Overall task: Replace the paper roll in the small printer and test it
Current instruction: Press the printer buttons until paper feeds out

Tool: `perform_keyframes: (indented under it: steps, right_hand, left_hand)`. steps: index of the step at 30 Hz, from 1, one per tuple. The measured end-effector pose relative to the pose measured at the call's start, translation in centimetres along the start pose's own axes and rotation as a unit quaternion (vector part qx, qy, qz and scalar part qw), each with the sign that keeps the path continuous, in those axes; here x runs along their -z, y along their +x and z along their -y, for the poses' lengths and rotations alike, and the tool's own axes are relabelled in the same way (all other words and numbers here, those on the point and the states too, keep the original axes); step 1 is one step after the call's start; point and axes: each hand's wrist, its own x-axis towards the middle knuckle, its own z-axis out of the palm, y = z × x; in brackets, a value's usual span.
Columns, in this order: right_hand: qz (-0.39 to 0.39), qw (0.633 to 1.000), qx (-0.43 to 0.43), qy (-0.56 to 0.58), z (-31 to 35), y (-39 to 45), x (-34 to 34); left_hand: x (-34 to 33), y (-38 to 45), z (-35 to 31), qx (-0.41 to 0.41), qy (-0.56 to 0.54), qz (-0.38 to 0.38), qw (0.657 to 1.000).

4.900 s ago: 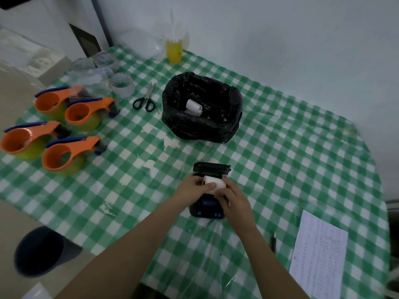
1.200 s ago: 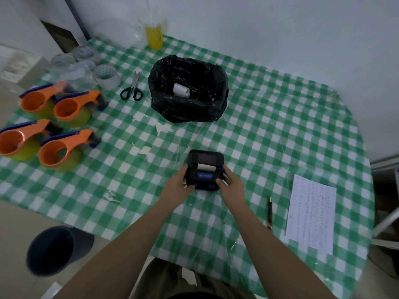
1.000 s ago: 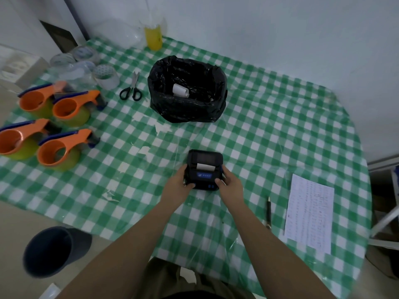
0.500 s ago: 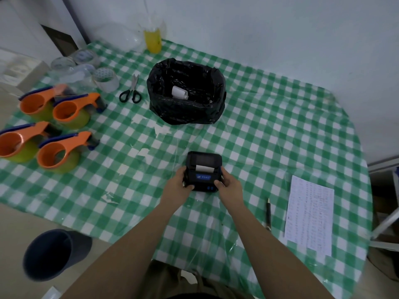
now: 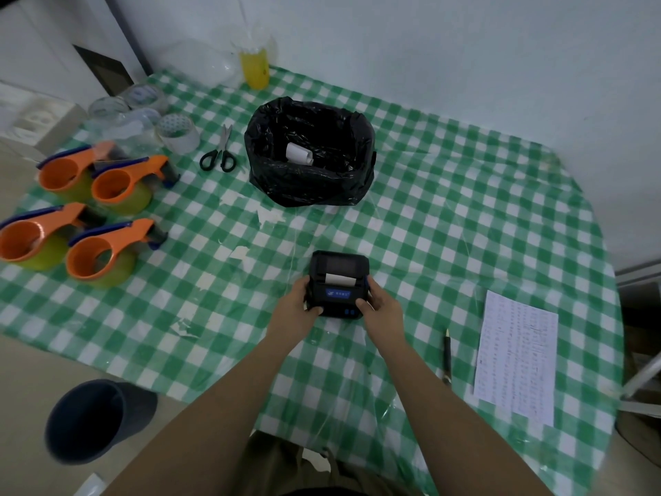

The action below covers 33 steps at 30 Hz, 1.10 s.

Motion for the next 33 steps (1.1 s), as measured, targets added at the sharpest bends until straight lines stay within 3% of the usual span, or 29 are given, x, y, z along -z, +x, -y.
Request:
perform_keyframes:
  steps: [33]
  right_hand:
    - [0.003,1.0,0.011,-0.007,0.02,-0.18,0.24]
  left_hand:
    - [0.01,-0.04,-0.11,-0.001,0.008,0.002,1.0]
